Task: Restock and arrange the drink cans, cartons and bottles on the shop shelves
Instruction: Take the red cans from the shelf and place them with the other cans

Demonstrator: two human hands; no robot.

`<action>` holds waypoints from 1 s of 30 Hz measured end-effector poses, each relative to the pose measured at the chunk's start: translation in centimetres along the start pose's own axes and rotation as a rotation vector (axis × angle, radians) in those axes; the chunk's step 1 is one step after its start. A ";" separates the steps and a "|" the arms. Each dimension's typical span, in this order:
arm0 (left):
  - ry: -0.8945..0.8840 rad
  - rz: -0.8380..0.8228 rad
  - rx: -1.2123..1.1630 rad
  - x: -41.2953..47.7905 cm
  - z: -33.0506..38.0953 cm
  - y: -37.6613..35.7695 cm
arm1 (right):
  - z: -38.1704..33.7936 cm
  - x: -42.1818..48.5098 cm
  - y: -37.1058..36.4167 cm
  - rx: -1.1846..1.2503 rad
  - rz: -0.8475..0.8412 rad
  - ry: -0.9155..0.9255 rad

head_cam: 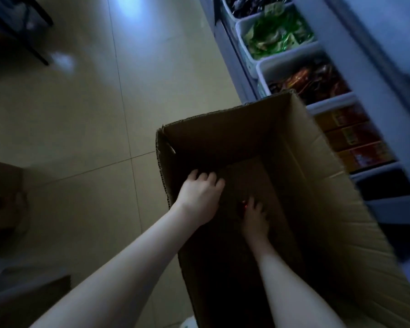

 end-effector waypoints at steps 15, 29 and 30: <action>0.071 0.451 -0.406 -30.9 -6.8 41.3 | -13.3 -49.1 40.6 0.277 0.413 0.363; -0.739 1.190 -0.423 -64.9 10.2 69.3 | 1.8 -97.2 55.5 0.340 1.244 0.320; -0.782 1.250 -0.423 -67.6 11.7 70.7 | 3.3 -100.5 55.5 0.319 1.298 0.304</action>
Point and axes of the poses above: each hand's wrist, its own x-axis towards the middle knuckle, its own y-axis out of the back of the hand, z = x × y, the point moved 8 cm from there along x, towards the middle knuckle, and after that the axes turned 12 degrees about x, right-handed, at the moved point
